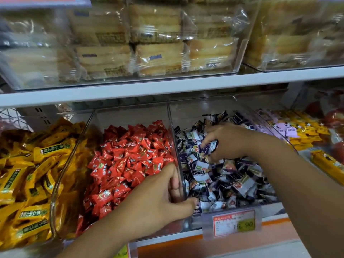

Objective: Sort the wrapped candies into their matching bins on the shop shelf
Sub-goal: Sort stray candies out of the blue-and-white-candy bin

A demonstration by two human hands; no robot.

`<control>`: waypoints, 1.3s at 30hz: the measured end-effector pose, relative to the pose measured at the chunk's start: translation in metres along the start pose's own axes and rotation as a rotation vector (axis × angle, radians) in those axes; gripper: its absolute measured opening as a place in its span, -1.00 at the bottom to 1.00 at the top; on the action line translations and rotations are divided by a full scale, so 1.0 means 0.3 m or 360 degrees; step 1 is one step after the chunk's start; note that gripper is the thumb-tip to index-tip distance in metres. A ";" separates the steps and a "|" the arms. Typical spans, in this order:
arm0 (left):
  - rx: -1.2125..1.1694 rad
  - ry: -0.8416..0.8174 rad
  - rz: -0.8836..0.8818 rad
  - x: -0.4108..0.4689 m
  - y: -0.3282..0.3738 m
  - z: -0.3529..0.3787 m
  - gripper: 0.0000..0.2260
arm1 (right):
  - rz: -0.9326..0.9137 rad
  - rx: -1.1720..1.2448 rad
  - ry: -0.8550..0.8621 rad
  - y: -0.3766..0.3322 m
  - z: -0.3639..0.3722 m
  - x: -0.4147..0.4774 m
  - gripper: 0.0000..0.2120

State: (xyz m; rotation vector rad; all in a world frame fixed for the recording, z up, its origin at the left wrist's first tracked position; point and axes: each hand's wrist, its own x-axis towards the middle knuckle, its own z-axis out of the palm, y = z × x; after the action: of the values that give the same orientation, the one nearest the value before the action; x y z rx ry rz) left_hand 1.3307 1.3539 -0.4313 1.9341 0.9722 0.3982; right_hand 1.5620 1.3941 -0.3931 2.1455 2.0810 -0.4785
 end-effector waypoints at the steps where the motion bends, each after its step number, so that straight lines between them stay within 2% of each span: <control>1: 0.0005 -0.0011 -0.0004 0.001 0.002 -0.001 -0.64 | 0.0008 0.0009 -0.0091 -0.002 -0.016 -0.016 -0.48; 3: 0.0021 -0.0020 -0.0013 0.009 -0.002 -0.003 -0.64 | -0.0022 -0.0093 -0.0126 -0.033 -0.024 -0.016 -0.35; 7: 0.0026 -0.0006 0.0009 0.015 -0.009 -0.004 -0.55 | -0.0222 -0.0420 -0.0114 -0.164 0.101 0.088 -0.25; 9: 0.0049 0.0011 0.0032 0.010 -0.005 -0.003 -0.54 | -0.0138 -0.0637 -0.0182 -0.170 0.151 0.139 -0.27; 12: 0.0033 0.0037 0.0013 0.006 -0.009 -0.007 -0.55 | -0.0006 -0.0705 -0.0210 -0.149 0.148 0.152 -0.37; 16: -0.0028 0.0028 -0.0004 0.000 -0.018 -0.006 -0.53 | -0.0015 -0.0517 0.0053 -0.101 0.111 0.115 -0.81; 19: -0.0048 0.0004 -0.0010 0.005 -0.014 -0.008 -0.47 | -0.0030 -0.0408 0.0213 -0.064 0.071 0.066 -0.77; 21: -0.0061 0.0002 -0.0027 0.011 -0.020 -0.005 -0.47 | -0.0023 -0.0338 0.0366 -0.026 0.049 0.050 -0.84; 23: -0.0054 0.0004 -0.0040 0.014 -0.024 -0.001 -0.49 | 0.0009 -0.0265 0.0477 0.011 0.037 0.042 -0.77; 25: -0.0043 0.0009 -0.0031 0.014 -0.023 0.001 -0.52 | 0.0004 -0.0162 0.0490 0.028 0.036 0.038 -0.73; 29: 0.0010 0.0044 -0.0007 0.017 -0.027 0.006 -0.58 | -0.0125 0.0108 0.0436 0.027 0.044 0.034 -0.87; 32: 0.0028 0.0057 -0.0005 0.015 -0.027 0.011 -0.62 | -0.0309 0.0718 0.0250 0.010 0.002 -0.022 -0.77; 33: 0.0025 0.0056 0.0002 0.014 -0.026 0.011 -0.63 | -0.0330 0.0779 0.0301 0.007 -0.023 -0.043 -0.75; 35: 0.0026 0.0054 0.0006 0.012 -0.022 0.009 -0.64 | -0.0280 0.0620 0.0505 0.020 -0.069 -0.067 -0.73; 36: 0.0037 0.0052 0.0005 0.012 -0.020 0.008 -0.65 | -0.0164 0.0431 0.0533 0.031 -0.074 -0.068 -0.67; 39: 0.0095 0.0067 0.0011 0.012 -0.016 0.007 -0.65 | 0.0313 -0.0116 0.0271 0.035 0.001 -0.029 -0.34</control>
State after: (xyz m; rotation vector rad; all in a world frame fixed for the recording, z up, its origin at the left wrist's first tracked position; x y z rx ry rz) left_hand 1.3320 1.3569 -0.4369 1.9903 1.0148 0.4198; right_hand 1.5723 1.3852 -0.3922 2.3895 1.9045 -0.2011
